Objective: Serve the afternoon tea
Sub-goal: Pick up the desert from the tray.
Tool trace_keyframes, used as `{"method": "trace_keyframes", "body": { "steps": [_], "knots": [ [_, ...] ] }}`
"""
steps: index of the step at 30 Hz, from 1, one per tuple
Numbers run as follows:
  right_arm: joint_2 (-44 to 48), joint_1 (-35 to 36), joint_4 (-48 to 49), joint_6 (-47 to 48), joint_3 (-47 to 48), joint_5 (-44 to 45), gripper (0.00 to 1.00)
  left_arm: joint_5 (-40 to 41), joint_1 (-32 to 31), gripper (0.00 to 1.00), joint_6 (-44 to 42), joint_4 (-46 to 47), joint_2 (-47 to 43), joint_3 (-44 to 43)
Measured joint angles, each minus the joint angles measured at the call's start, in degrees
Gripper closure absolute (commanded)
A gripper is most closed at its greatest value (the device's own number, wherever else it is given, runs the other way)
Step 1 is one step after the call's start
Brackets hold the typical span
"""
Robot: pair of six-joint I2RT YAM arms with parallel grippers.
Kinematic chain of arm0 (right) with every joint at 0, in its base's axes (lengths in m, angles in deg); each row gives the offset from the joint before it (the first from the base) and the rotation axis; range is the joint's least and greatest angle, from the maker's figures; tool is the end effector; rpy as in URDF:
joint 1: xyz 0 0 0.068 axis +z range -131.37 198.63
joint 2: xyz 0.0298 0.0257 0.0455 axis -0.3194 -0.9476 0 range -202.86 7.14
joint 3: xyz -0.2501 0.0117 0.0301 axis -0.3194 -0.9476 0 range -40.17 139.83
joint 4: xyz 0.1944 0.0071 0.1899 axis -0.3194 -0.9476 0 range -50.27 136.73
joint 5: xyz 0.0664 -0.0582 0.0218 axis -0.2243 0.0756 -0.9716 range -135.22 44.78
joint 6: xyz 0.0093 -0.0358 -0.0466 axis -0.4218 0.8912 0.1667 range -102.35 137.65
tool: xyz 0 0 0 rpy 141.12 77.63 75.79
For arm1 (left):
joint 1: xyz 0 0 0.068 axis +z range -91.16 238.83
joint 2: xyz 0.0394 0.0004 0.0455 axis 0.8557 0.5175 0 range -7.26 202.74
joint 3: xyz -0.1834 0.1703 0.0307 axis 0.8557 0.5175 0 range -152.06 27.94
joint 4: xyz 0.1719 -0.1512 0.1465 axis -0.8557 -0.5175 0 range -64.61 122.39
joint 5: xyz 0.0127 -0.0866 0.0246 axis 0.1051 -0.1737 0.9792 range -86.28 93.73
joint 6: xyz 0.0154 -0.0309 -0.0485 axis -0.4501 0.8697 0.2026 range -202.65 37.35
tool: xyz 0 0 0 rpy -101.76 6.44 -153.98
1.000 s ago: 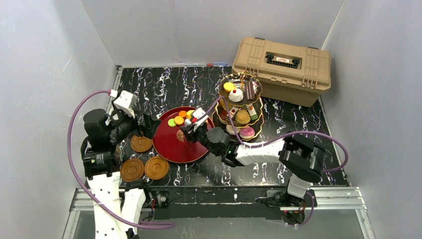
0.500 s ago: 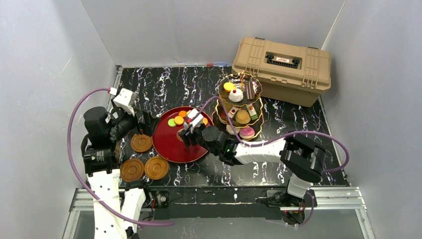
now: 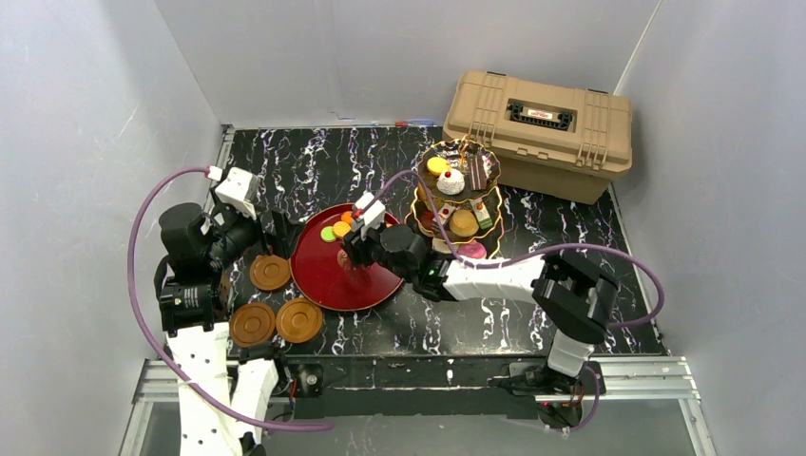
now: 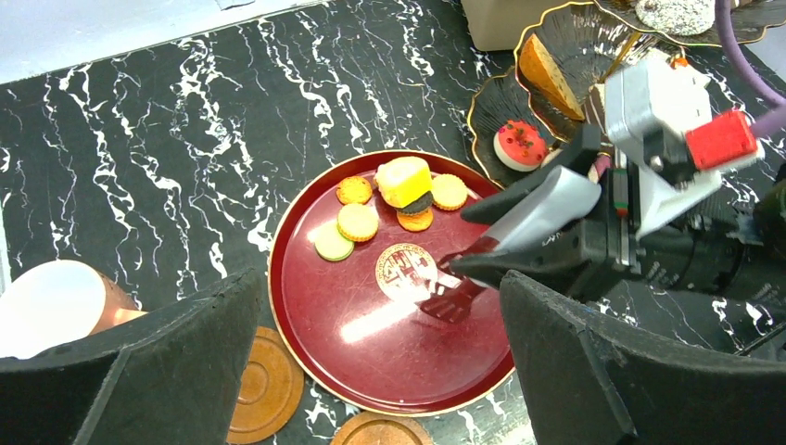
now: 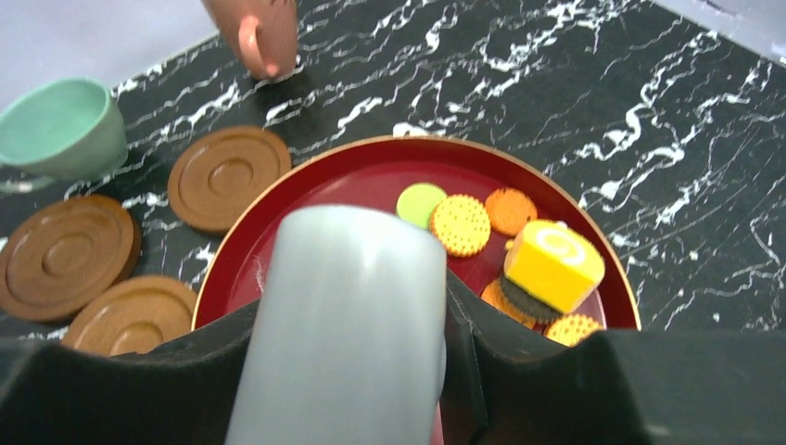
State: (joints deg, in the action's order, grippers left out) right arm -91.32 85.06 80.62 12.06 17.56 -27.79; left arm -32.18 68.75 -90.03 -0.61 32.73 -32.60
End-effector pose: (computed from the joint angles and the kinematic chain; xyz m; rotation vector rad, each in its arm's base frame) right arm 0.1734 0.3648 0.2181 -0.6676 1.5978 0.6824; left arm 0.1617 0.0023 0.3918 0.4052 1.7113 -0.3396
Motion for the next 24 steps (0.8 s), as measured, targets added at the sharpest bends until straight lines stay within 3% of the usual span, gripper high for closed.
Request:
{"method": "trace_keyframes", "body": {
  "steps": [10,24],
  "knots": [
    [-8.6,-5.7,1.0,0.0,12.7,-4.1,0.45,0.4,0.0,0.02,0.0,0.3,1.3,-1.5],
    [-17.3,-7.4,6.3,0.6,17.2,-5.2,0.41,0.6,0.0,0.02,0.2,0.8,3.2,-3.1]
  ]
}}
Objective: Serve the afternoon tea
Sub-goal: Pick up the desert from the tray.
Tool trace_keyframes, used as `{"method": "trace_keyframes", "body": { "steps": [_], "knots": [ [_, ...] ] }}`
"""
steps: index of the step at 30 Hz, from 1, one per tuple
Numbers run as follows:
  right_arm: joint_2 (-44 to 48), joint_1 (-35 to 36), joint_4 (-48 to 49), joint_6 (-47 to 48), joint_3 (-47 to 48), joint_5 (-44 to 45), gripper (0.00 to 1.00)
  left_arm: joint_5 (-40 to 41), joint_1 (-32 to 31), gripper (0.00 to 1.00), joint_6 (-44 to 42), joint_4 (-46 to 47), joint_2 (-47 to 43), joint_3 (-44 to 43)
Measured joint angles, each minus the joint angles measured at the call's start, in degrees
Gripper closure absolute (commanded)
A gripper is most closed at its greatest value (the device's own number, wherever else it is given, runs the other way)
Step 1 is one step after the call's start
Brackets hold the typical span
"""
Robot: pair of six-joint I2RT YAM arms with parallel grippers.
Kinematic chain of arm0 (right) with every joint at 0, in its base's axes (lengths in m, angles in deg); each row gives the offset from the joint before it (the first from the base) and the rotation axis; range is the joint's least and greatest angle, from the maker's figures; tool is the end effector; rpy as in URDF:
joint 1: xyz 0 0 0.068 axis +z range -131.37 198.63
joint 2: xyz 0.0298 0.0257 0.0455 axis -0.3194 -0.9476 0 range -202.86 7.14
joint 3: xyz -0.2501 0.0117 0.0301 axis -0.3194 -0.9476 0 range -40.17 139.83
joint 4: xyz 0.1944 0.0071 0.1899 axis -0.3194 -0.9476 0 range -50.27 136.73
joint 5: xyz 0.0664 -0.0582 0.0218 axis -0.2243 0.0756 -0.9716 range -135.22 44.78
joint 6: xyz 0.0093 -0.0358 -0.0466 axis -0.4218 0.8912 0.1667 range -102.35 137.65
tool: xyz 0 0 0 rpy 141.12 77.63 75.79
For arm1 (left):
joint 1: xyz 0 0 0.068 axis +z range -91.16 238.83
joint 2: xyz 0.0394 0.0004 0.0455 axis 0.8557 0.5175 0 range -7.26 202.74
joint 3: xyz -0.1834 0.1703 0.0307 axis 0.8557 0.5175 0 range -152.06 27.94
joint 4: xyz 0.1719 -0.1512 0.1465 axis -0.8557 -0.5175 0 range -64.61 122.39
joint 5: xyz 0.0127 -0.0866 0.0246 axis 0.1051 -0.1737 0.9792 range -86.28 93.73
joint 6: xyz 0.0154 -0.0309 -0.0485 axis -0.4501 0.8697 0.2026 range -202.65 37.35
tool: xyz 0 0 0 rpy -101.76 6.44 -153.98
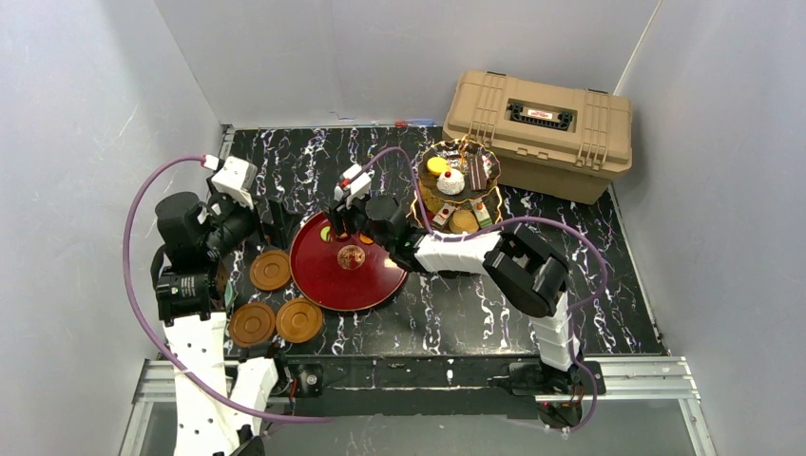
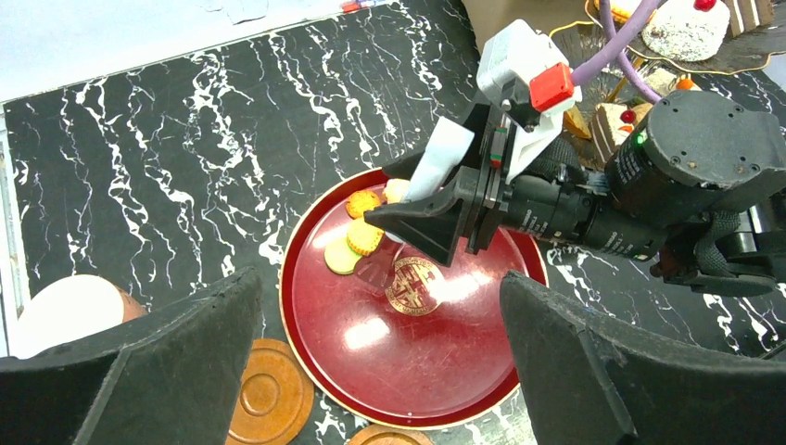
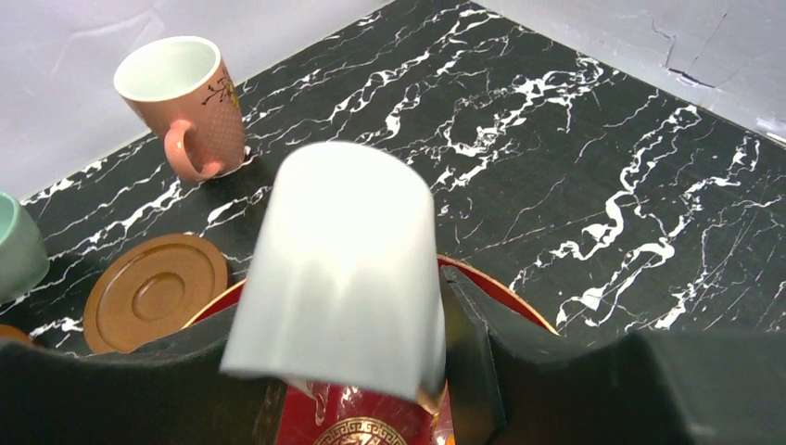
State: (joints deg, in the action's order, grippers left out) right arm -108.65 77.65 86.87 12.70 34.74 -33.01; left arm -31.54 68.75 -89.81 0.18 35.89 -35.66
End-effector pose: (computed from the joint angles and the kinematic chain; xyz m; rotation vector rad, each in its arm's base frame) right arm 0.2525 0.4025 0.2083 -0.5836 1.5195 0.6997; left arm 0.1712 0.0044 0.4027 0.3970 1.7037 -0.3279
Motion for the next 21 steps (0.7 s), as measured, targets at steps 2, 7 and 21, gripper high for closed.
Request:
{"method": "trace_keyframes", "body": {
  "steps": [2,7,21],
  "knots": [
    [-0.2,-0.3,0.5,0.1,0.4,0.0,0.41,0.0,0.0,0.02,0.0,0.1,0.2,-0.1],
    [-1.3,-1.1,1.6,0.7,1.8,-0.2,0.41,0.0,0.0,0.02,0.2,0.2,0.4,-0.2],
    [-3.7,-1.7,2.5,2.1,3.0,-0.9,0.53,0.0,0.0,0.02,0.2,0.5,0.7,-0.2]
  ]
}}
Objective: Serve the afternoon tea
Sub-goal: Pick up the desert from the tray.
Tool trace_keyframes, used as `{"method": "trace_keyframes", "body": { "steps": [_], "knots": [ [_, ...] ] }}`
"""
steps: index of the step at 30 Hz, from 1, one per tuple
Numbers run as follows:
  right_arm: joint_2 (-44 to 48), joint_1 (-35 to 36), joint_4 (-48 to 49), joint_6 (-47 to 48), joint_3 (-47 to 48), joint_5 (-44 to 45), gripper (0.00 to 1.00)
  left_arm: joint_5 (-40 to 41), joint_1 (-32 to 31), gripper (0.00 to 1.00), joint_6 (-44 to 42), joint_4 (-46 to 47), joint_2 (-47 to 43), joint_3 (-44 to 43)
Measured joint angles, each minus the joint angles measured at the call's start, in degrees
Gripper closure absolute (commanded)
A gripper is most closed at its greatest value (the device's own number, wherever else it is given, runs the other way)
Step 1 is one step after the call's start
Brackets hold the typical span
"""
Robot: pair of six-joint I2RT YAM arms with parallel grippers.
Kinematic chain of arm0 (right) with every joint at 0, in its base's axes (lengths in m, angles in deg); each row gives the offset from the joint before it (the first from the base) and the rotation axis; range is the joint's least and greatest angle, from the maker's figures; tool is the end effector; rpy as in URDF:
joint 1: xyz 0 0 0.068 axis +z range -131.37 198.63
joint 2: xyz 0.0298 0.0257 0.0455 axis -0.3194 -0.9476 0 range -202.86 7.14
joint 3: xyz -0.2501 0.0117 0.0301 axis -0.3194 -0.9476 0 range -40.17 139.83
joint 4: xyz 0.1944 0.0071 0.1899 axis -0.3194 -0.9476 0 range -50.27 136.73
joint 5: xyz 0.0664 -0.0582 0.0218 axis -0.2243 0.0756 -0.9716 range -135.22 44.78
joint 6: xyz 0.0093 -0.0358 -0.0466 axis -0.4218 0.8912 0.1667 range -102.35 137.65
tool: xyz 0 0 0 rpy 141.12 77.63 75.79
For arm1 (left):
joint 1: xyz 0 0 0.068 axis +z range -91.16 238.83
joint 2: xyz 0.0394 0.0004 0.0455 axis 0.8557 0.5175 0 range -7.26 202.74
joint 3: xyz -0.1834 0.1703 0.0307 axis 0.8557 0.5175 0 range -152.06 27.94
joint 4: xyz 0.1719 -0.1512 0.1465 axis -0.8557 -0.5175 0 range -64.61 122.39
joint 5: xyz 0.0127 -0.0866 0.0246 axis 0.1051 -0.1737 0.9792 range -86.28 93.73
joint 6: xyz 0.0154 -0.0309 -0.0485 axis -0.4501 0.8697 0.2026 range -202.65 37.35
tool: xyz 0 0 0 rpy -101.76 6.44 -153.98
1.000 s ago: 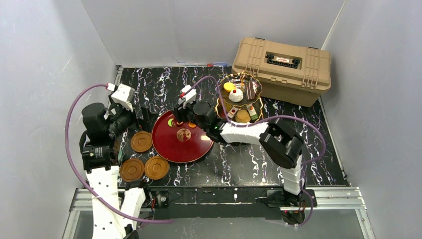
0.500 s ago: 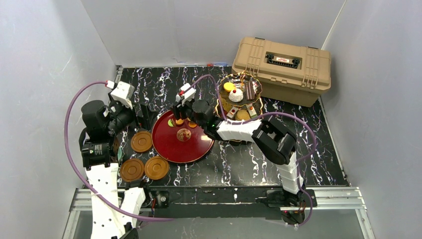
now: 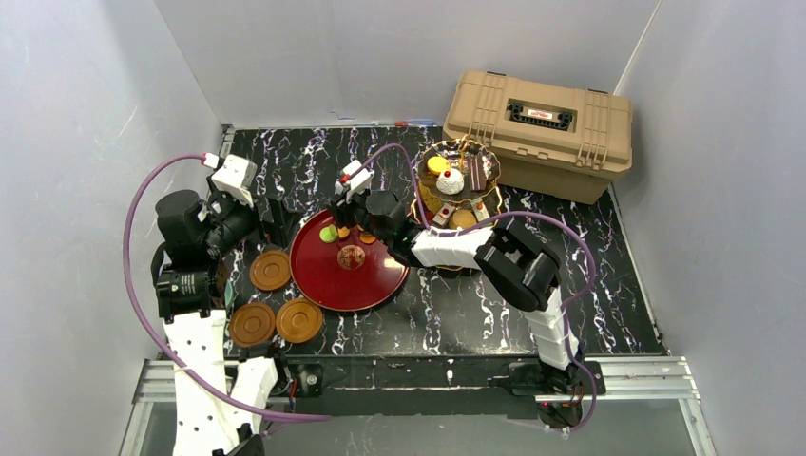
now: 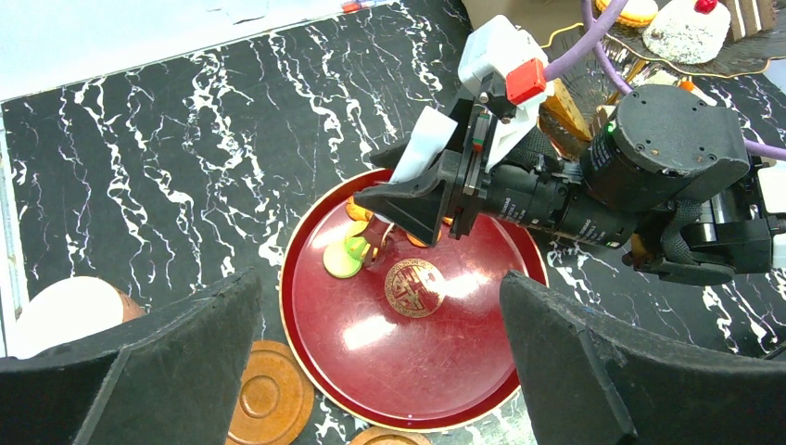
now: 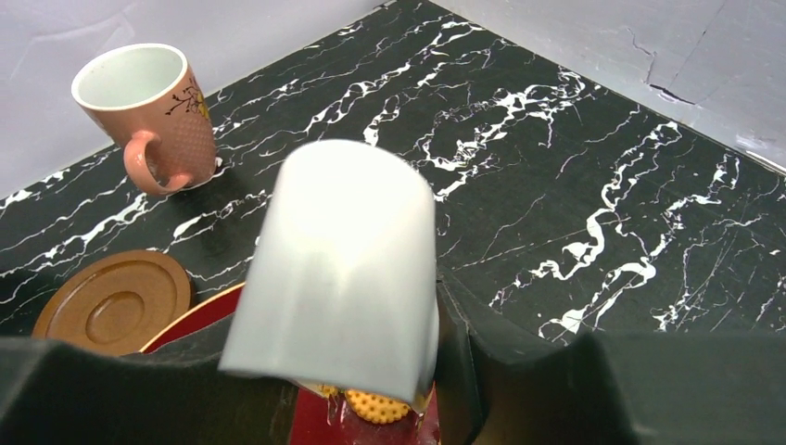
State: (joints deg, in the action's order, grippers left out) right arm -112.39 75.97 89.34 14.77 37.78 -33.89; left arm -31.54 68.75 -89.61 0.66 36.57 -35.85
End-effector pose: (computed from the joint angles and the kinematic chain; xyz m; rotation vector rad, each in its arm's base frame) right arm 0.2704 0.4059 0.2017 -0.5829 1.4823 0.6736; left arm 0.1743 0.0049 0.4029 0.3940 1.7048 -0.3305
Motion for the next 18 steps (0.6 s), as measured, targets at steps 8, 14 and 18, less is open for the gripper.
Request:
{"method": "trace_keyframes", "body": {
  "steps": [8,14,18],
  "knots": [
    [-0.9,0.0,0.9,-0.6,0.7,-1.0,0.48,0.0,0.0,0.02,-0.1,0.0,-0.1,0.0],
    [-1.0,-0.2,0.9,-1.2,0.7,-1.0,0.6,0.0,0.0,0.02,-0.2,0.0,-0.2,0.0],
    [-1.4,-0.3,1.2,-1.4,1.2,-1.1,0.75,0.0,0.0,0.02,-0.5,0.0,-0.3,0.0]
  ]
}}
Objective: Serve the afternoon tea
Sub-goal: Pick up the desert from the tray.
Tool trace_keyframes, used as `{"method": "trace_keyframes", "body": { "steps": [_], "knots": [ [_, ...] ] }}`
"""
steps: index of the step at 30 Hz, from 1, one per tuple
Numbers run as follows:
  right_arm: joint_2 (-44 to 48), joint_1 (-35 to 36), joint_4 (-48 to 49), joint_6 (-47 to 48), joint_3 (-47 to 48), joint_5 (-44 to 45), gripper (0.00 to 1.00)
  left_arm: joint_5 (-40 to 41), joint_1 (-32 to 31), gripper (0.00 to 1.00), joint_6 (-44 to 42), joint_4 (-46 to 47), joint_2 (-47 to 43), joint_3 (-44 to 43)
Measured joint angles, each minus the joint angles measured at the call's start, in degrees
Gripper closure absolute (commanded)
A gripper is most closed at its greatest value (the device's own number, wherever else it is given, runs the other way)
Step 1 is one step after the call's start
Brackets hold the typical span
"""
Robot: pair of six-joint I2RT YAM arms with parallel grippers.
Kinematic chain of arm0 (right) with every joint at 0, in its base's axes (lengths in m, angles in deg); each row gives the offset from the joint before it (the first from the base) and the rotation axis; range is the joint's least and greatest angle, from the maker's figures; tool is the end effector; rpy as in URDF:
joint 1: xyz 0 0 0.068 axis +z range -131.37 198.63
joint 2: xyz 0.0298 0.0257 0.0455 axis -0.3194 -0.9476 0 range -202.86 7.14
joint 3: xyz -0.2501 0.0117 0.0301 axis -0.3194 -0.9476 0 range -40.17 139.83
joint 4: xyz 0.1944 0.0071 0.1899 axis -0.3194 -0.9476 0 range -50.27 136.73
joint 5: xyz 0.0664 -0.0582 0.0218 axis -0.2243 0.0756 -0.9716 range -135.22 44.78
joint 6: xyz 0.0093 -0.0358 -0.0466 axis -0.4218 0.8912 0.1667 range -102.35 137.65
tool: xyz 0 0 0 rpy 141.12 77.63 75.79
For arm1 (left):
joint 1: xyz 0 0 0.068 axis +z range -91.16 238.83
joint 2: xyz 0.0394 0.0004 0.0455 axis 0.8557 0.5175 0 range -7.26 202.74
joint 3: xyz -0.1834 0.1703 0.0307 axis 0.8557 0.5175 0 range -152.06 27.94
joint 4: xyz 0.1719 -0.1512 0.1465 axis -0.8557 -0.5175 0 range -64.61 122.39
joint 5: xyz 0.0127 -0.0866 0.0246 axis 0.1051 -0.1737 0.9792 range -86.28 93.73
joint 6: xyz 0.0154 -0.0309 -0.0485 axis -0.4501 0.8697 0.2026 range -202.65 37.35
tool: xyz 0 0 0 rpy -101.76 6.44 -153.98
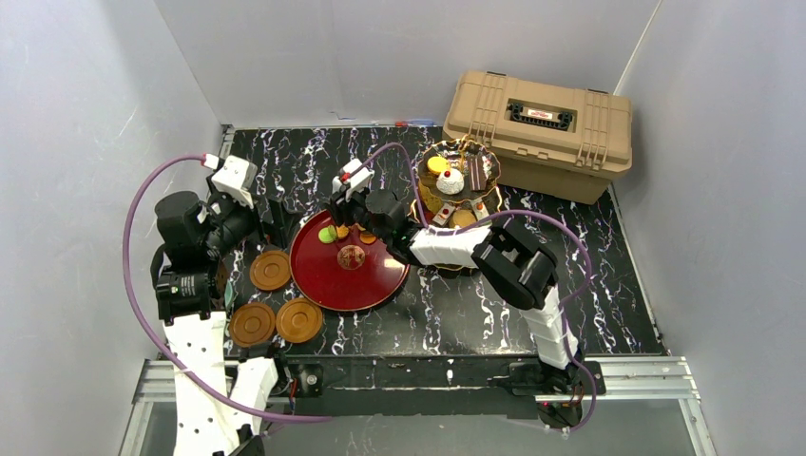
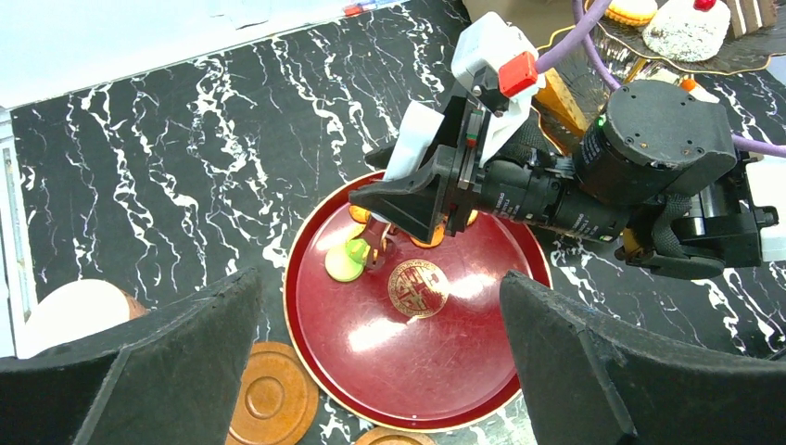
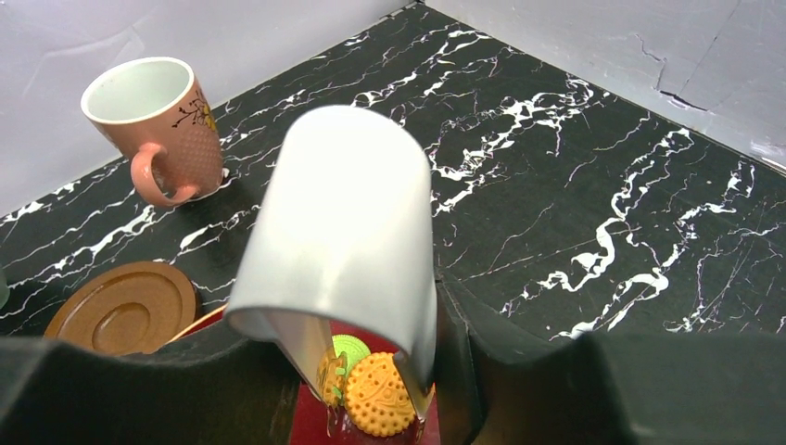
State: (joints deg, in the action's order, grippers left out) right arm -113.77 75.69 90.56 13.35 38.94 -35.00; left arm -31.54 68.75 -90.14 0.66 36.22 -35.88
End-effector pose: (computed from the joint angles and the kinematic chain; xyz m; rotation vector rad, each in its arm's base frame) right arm 0.2743 0.4090 0.1999 -0.5683 1.4736 0.7106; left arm 0.1725 0.0046 0.4040 0.4033 1.6963 -0.3212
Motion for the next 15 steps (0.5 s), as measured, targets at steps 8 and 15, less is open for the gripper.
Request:
{"method": "trace_keyframes", "body": {
  "steps": [8,15],
  "knots": [
    [1.5,0.0,-1.5,-0.2,-0.4,-1.9,0.84,0.0,0.0,0.02,-0.2,-0.2,0.3,-0.5],
    [12.3,1.2,-4.2,0.3,-4.2,-3.3,0.85,0.3,0.0,0.02,1.0,-0.1,0.6,-0.5]
  ]
}}
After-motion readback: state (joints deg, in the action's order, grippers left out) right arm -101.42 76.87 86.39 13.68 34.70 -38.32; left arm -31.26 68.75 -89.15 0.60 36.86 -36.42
